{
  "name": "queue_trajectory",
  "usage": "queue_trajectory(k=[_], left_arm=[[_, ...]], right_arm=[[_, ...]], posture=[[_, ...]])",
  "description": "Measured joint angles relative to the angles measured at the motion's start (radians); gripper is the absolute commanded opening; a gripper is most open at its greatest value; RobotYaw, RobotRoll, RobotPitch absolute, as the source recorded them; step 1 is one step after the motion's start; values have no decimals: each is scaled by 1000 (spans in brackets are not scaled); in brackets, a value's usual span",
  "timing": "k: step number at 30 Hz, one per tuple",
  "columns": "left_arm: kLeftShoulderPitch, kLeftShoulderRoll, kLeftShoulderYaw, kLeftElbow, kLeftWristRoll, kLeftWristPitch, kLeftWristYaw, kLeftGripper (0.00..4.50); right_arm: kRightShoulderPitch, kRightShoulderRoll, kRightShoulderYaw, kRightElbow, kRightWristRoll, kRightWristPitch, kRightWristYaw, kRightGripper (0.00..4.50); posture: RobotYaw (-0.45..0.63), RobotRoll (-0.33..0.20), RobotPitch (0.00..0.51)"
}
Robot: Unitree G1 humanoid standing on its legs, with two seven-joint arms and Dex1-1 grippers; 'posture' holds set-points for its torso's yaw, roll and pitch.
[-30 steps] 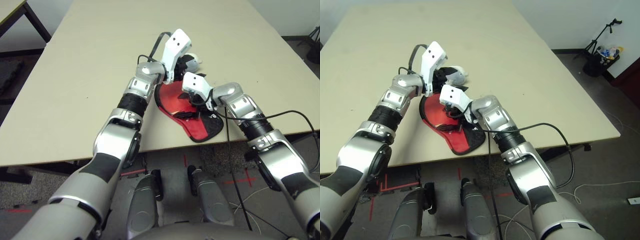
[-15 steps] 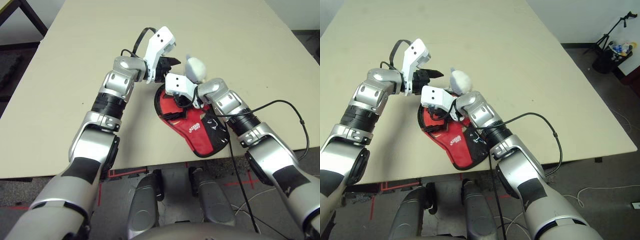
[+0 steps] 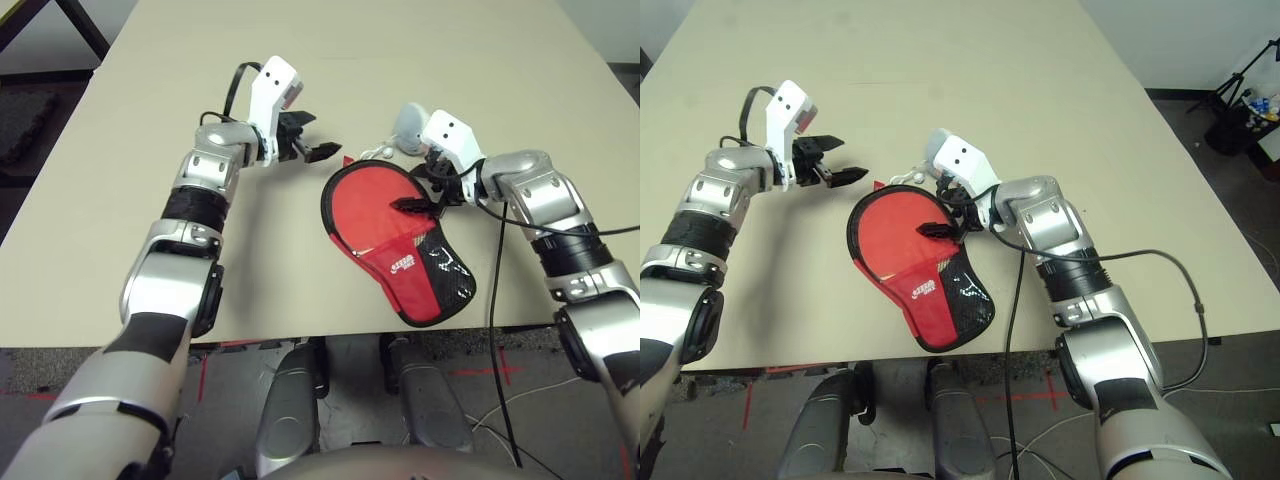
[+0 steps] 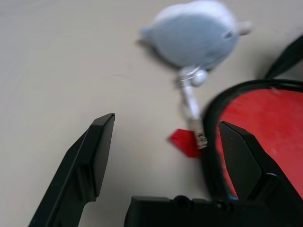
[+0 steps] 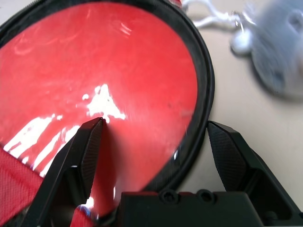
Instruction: Store the ping-pong paddle in its case and zip it.
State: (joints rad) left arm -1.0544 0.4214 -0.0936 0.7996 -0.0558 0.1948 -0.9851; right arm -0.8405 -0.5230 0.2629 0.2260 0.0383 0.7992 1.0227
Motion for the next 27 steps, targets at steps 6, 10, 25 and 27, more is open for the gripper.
queue_trajectory(k=[6,10,25,27], left_arm=[[60,-5,-26,-162,-50,114,-146,4479],[122,3,-88,-319,-66,217,-232,4479],[136,-67,-210,-241,50,134,-142,4479],[133,-78,-206,-222,52,124,-132,4479]], right_arm=[[0,-18,0,-28,7,60,0,4500],[-14,-27,-2,-31,15,116,-8,4500],[-308,124,-201,201,19,216,-409,4500],[-345,155,-220,267,16,183,-464,4500]], posture=[[-103,0,239],[-109,0,231],[-128,0,204],[-127,0,201]])
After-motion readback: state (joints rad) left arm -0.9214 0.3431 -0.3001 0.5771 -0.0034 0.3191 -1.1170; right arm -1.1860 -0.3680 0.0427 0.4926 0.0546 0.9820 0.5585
